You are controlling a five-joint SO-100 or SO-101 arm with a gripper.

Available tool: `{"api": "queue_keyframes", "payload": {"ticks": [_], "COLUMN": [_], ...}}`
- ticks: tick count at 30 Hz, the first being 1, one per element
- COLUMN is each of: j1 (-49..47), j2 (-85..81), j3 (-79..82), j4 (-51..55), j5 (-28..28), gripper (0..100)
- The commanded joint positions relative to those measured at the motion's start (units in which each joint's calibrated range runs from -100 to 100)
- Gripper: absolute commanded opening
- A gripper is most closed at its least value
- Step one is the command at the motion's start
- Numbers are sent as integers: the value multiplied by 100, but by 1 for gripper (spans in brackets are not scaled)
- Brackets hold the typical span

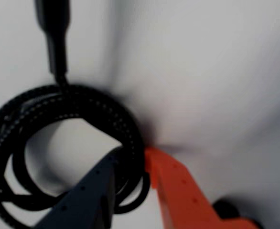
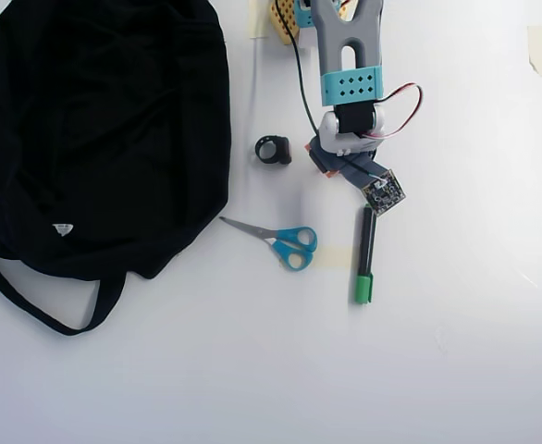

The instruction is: Put the cable into the black bag

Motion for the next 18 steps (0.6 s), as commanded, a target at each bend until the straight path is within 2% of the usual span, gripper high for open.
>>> {"api": "queue_keyframes", "payload": {"ticks": [1,14,18], "j1": [-68,-60,-8], "j2": [-121,-129,-129], "j3": [-624,-2215,-2556], "j4": [697,2144,2764], "j5": [4,30,-122], "gripper": [2,2,2]}}
